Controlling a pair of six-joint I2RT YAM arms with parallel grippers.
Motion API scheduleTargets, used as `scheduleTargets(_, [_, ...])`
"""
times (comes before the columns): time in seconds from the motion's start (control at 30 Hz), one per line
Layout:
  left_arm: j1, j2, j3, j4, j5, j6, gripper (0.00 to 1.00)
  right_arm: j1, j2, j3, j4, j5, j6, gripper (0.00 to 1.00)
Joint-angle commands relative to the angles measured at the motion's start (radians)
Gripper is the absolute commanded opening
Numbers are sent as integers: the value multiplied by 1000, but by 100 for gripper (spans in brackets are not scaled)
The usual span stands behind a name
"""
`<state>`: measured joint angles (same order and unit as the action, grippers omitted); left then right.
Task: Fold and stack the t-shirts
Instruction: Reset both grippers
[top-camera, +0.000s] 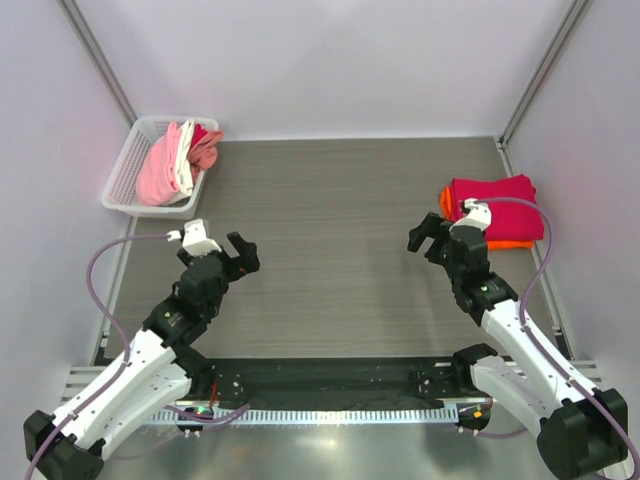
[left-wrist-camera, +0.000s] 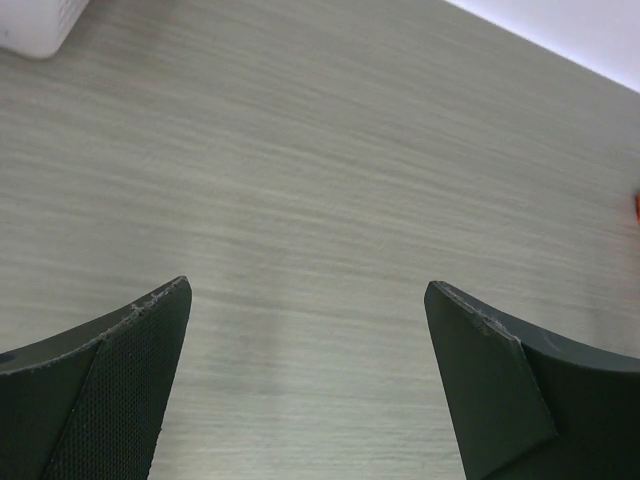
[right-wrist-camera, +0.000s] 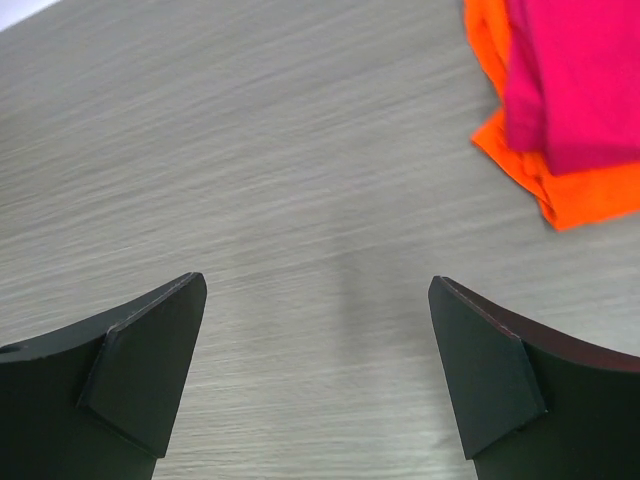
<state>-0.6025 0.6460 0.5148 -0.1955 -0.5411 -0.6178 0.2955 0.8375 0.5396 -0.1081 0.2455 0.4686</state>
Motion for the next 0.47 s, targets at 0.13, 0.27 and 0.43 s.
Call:
scheduleTargets(0.13, [-2,-204,-104,-2,-76,-37,100,5,-28,-23,24,23,8,100])
scheduleTargets(0.27, [-2,-343,-169,8,-82,-31,100,5,-67,-52,45,5,1,100])
scheduleTargets(0.43, [-2,-476,-211,-13,-99,-40,100,2,-126,-84,32,60,16,100])
